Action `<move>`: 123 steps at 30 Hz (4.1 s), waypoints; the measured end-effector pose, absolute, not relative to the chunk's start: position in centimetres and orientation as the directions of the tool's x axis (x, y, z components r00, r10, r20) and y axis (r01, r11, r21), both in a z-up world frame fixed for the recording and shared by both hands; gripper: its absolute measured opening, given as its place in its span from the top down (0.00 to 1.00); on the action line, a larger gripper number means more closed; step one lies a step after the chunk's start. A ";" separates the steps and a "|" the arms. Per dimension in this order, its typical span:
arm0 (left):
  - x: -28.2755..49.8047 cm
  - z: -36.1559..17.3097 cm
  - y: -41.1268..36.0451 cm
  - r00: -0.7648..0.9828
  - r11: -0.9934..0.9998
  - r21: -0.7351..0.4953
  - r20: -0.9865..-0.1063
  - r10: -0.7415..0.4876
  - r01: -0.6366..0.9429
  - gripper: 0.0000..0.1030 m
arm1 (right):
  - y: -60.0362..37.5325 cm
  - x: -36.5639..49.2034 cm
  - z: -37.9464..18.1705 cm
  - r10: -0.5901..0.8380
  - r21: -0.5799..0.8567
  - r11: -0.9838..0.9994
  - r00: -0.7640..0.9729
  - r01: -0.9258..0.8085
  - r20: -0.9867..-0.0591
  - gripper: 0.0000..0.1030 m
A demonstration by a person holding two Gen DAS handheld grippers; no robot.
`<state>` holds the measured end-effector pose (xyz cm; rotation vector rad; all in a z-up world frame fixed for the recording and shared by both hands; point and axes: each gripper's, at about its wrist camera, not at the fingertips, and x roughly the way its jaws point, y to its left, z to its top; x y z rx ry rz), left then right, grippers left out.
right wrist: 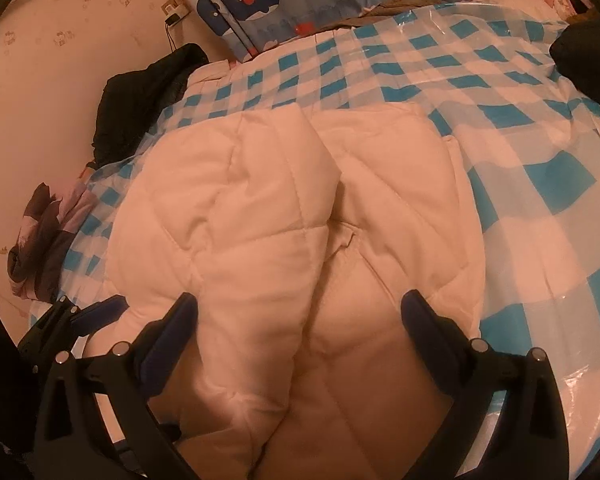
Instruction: Fold large clothes
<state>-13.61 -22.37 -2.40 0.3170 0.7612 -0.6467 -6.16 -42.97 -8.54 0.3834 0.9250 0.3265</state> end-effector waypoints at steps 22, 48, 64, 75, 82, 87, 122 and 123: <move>-1.8 -9.0 -9.5 0.120 0.615 -0.751 -0.606 -0.787 0.241 0.08 | -43.3 -6.1 -9.2 0.450 0.484 0.870 0.560 -0.099 -0.695 0.06; -4.2 2.3 11.0 0.671 0.891 -0.447 -0.638 -0.378 0.078 0.12 | -17.2 3.8 -9.8 0.651 0.586 0.758 0.391 -0.288 -0.650 0.05; -4.0 -1.7 4.9 0.660 0.973 -0.160 -0.715 -0.231 0.168 0.09 | -13.4 15.4 -11.7 0.776 0.771 0.615 0.299 -0.165 -0.555 0.16; -4.2 -2.0 4.4 0.666 0.982 -0.095 -0.724 -0.181 0.164 0.07 | -19.2 6.4 -3.6 0.657 0.613 0.732 0.543 -0.296 -0.523 0.06; -4.1 -2.1 3.9 0.665 0.983 -0.059 -0.730 -0.160 0.172 0.07 | -19.6 3.9 -9.0 0.524 0.452 0.851 0.457 -0.265 -0.719 0.06; -4.0 -1.9 4.4 0.667 0.984 -0.082 -0.725 -0.170 0.161 0.07 | -19.7 1.8 -6.2 0.469 0.375 0.883 0.527 -0.283 -0.709 0.06; -3.9 -1.8 4.3 0.682 0.987 -0.041 -0.718 -0.136 0.155 0.07 | -22.4 13.4 -8.9 0.709 0.743 0.659 0.427 -0.117 -0.561 0.05; -3.9 -1.8 4.3 0.682 0.987 -0.040 -0.718 -0.136 0.154 0.07 | -23.5 12.9 -8.3 0.685 0.732 0.671 0.475 -0.118 -0.552 0.05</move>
